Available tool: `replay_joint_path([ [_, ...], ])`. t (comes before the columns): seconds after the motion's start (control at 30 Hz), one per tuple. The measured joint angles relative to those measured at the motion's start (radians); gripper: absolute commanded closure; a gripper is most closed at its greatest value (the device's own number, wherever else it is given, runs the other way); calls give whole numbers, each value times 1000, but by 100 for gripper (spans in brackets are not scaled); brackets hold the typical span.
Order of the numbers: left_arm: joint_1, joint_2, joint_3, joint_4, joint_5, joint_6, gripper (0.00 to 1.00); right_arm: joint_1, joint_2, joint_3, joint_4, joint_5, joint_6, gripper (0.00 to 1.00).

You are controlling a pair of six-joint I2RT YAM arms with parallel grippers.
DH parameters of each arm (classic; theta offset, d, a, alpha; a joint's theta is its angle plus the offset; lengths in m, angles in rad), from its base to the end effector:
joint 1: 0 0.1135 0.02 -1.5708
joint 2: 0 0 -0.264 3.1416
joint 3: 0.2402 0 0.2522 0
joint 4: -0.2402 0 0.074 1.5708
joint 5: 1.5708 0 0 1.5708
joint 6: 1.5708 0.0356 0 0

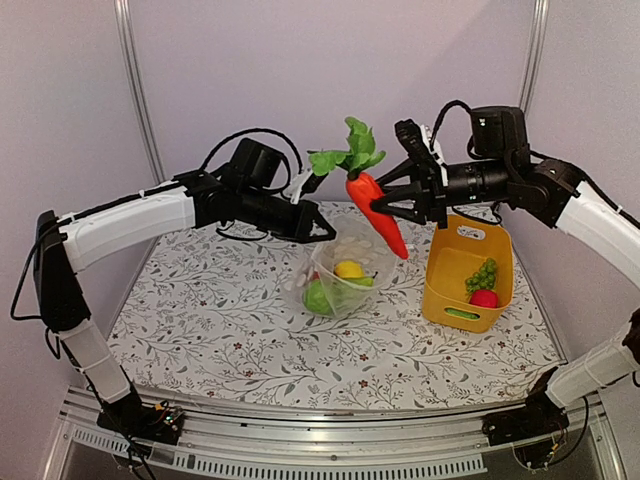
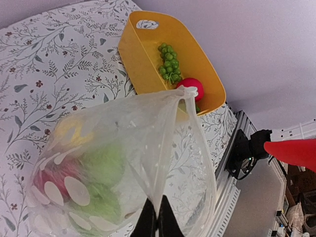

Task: Place the food in the zip-top bag and seal the zipper
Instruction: Place the fake vegetable in the zipper food storage bag.

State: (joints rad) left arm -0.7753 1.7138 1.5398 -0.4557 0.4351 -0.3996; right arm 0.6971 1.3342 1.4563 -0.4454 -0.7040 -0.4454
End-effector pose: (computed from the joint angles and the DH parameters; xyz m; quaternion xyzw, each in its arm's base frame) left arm 0.2717 -0.2873 0.3289 0.2587 0.8367 -0.4055 0.2618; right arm 0.2074 0.2037 0.4274 -0.5814 0.5321 0.3465 0.5088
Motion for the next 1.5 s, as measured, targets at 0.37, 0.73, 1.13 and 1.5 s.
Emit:
replay_joint_path([
  [0.37, 8, -34, -20, -85, -2, 40, 100, 175, 180, 40, 23, 153, -228, 88],
  [0.73, 67, -132, -111, -116, -3, 81, 100, 184, 235, -98, 113, 320, -378, 82],
  [1.13, 105, -134, -117, -127, -2, 122, 100, 226, 363, -42, 50, 570, -457, 85],
  [1.5, 125, -132, -118, -127, 8, 137, 100, 268, 509, 108, -95, 834, -470, 83],
])
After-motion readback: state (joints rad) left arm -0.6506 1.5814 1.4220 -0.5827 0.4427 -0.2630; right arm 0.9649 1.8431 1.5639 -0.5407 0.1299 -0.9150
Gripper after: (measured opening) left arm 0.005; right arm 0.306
